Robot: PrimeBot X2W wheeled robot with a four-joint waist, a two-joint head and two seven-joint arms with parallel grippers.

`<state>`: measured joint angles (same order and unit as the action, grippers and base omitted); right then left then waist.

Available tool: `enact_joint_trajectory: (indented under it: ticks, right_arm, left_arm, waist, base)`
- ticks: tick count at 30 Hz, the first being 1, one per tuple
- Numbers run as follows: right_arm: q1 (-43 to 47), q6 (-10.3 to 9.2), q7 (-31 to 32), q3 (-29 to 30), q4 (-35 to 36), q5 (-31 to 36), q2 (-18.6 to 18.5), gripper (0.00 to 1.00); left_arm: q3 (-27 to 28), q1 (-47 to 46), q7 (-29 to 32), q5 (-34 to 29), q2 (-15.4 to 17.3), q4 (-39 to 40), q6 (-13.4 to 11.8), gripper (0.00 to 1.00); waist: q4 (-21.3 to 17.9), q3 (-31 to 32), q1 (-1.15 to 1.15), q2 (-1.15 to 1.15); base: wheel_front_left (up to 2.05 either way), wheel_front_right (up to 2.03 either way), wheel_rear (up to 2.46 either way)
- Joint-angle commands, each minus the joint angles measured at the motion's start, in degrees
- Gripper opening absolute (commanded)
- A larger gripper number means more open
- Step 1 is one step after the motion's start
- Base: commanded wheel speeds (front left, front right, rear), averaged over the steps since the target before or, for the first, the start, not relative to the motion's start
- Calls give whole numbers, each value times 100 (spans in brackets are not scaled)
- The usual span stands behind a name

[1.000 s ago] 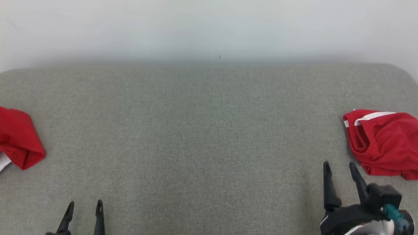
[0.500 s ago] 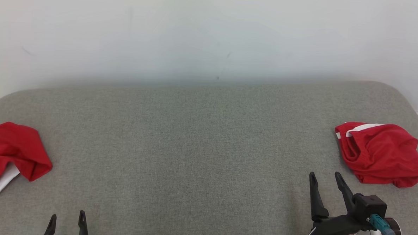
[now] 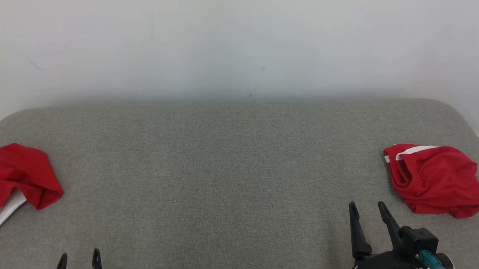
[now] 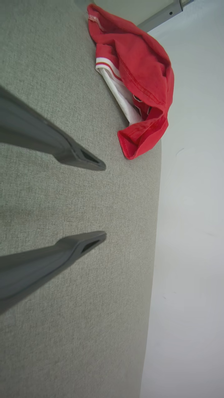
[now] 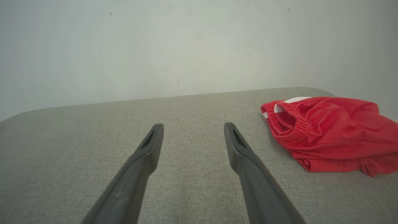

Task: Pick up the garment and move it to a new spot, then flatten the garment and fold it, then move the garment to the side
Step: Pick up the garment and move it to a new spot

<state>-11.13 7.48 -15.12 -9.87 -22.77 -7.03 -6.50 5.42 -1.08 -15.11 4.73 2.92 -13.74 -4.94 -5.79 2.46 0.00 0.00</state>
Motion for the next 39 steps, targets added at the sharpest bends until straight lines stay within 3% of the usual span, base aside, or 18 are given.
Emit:
enact_joint_trajectory:
  ticks: [1,24,39]
  right_arm:
    - [48,2,-2,-22,14,-32,4,100]
    - [30,2,-2,-54,-27,-66,-3,100]
    - [107,2,-2,-136,-48,-170,63,100]
  left_arm:
    - [7,123,-5,-22,-1,13,-16,100]
    - [19,96,-5,-17,-2,-55,32,100]
    - [69,137,-4,64,-1,-129,-2,100]
  waist:
    - [4,-3,0,0]
    - [46,-29,0,0]
    - [658,-47,0,0]
  base:
    - [0,0,0]
    - [0,0,0]
    - [0,0,0]
